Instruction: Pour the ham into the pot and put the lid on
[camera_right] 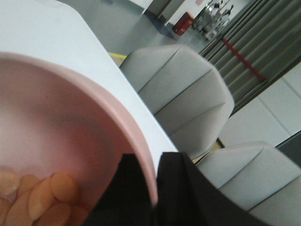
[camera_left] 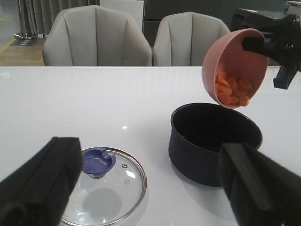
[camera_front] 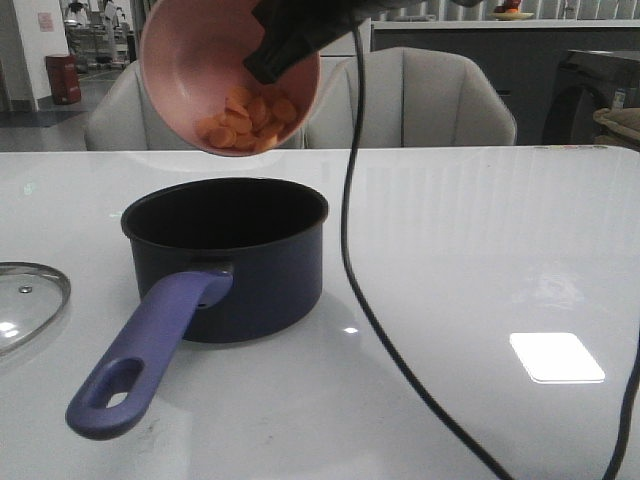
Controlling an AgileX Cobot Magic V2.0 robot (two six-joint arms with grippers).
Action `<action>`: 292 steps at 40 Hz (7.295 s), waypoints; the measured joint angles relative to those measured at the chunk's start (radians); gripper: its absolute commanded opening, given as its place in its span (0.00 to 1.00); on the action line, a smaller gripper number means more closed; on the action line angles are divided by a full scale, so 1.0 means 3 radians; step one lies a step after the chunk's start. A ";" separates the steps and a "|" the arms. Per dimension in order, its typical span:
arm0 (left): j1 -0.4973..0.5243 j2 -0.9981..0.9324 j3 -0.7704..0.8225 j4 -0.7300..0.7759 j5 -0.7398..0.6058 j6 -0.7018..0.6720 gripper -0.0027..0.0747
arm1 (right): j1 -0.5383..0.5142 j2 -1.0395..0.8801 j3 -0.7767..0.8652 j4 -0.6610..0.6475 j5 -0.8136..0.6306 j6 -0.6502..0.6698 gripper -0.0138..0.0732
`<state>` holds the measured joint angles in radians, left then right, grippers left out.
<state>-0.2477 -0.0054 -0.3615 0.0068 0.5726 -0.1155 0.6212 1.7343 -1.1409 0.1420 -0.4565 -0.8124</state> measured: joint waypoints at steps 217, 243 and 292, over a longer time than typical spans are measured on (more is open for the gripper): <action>0.0000 0.0027 -0.0035 0.0029 0.0100 0.0000 0.85 | -0.0804 -0.5479 0.3217 0.1005 0.2407 0.1303 0.36; 0.0000 0.2243 -0.1283 0.0048 0.0410 0.0000 0.85 | -0.0804 -0.5479 0.3217 0.1006 0.2439 0.1303 0.36; 0.0405 0.5233 -0.2940 0.0136 0.1370 0.0166 0.85 | -0.0804 -0.5479 0.3217 0.1012 0.2448 0.1303 0.36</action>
<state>-0.1261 1.5643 -1.2435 0.0477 0.9836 -0.0656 0.3800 0.0905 -0.1757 0.4456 0.2779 -0.4215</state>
